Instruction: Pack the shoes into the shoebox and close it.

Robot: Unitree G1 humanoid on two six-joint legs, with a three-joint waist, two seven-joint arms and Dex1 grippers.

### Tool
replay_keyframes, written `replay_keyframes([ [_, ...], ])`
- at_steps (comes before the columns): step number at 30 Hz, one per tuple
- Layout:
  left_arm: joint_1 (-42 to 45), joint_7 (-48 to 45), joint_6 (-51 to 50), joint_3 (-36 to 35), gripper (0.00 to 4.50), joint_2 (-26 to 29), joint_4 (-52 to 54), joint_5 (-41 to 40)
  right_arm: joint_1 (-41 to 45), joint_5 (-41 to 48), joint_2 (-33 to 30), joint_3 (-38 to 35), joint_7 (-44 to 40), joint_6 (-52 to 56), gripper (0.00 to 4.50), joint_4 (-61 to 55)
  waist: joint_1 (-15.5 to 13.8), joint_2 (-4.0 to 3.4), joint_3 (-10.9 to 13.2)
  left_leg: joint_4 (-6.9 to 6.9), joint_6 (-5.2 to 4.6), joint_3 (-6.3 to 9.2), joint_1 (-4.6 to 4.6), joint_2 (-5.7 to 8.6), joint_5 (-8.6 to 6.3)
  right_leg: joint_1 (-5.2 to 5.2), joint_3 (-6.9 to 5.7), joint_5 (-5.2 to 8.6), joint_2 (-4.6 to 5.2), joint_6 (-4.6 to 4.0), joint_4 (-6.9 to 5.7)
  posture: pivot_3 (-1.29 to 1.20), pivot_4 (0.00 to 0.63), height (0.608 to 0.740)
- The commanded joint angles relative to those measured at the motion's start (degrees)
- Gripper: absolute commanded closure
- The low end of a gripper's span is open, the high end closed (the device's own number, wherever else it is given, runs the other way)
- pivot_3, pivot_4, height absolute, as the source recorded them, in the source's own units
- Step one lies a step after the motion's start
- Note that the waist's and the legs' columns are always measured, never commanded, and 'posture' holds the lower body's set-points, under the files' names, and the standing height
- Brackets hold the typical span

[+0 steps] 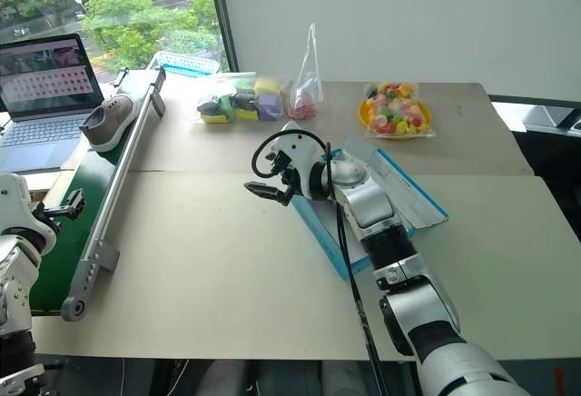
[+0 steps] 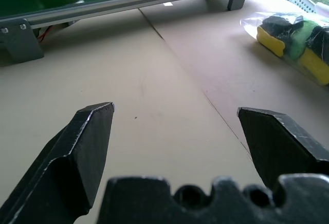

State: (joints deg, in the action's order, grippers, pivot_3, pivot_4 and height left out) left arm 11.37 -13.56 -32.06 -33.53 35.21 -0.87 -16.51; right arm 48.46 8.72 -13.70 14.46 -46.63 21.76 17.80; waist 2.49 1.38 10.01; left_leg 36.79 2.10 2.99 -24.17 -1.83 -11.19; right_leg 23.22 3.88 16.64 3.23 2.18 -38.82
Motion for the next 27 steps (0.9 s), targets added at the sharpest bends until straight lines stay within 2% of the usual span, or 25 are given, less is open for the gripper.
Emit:
replay_keyframes([
  [1, 1.5, -1.9, 5.1, 0.9, 0.04, 1.9, -3.3, 0.9, -0.3, 1.0, -0.9, -2.0, -0.1, 1.0, 0.00, -4.1, 0.0, 0.00, 0.0, 0.00, 0.00, 0.00, 0.00, 0.00, 0.00, 0.00, 0.00, 0.00, 0.00, 0.00, 0.00, 0.00, 0.150, 0.740],
  [9, 2.6, -6.4, 10.8, 2.9, 0.04, 3.0, -12.2, 0.9, -2.6, 0.9, -2.7, -3.0, 1.3, 4.0, 0.00, -8.2, 0.1, 0.01, 0.0, -0.01, 0.00, 0.00, 0.00, -0.01, 0.00, 0.02, 0.00, 0.00, 0.00, 0.00, -0.03, 0.00, 0.150, 0.740],
  [19, 7.8, -7.0, 12.9, 4.2, 0.04, 3.3, -21.5, 0.5, -4.9, 1.1, -4.6, -4.1, 2.8, 6.7, 0.00, -12.6, 0.0, 0.02, 0.0, -0.01, -0.01, 0.01, 0.00, -0.01, 0.00, 0.03, -0.01, 0.00, 0.00, 0.00, -0.05, 0.00, 0.150, 0.740],
  [22, 8.7, -6.9, 12.5, 4.4, 0.75, 3.5, -23.7, 0.5, -5.0, 1.1, -5.1, -4.3, 3.0, 7.3, 0.00, -13.2, 0.0, 0.02, 0.0, -0.01, -0.01, 0.01, 0.00, 0.00, 0.00, 0.02, -0.03, 0.00, 0.00, 0.00, -0.05, 0.00, 0.150, 0.740],
  [25, 8.7, -7.6, 13.0, 4.5, 1.79, 3.1, -23.4, -0.1, -4.9, 1.2, -5.6, -4.5, 3.2, 7.7, 0.00, -13.4, -0.1, 0.02, 0.0, -0.01, -0.01, 0.02, 0.01, 0.00, 0.00, 0.02, -0.03, 0.00, 0.00, 0.00, -0.07, 0.00, 0.150, 0.740],
  [27, 9.4, -7.4, 12.4, 4.6, 1.93, 2.7, -22.6, -0.6, -4.7, 1.2, -5.8, -4.5, 3.2, 8.0, 0.00, -13.4, -0.2, 0.02, 0.0, -0.01, -0.01, 0.02, 0.02, 0.00, 0.00, 0.02, -0.04, 0.00, 0.00, 0.00, -0.09, 0.00, 0.150, 0.740],
])
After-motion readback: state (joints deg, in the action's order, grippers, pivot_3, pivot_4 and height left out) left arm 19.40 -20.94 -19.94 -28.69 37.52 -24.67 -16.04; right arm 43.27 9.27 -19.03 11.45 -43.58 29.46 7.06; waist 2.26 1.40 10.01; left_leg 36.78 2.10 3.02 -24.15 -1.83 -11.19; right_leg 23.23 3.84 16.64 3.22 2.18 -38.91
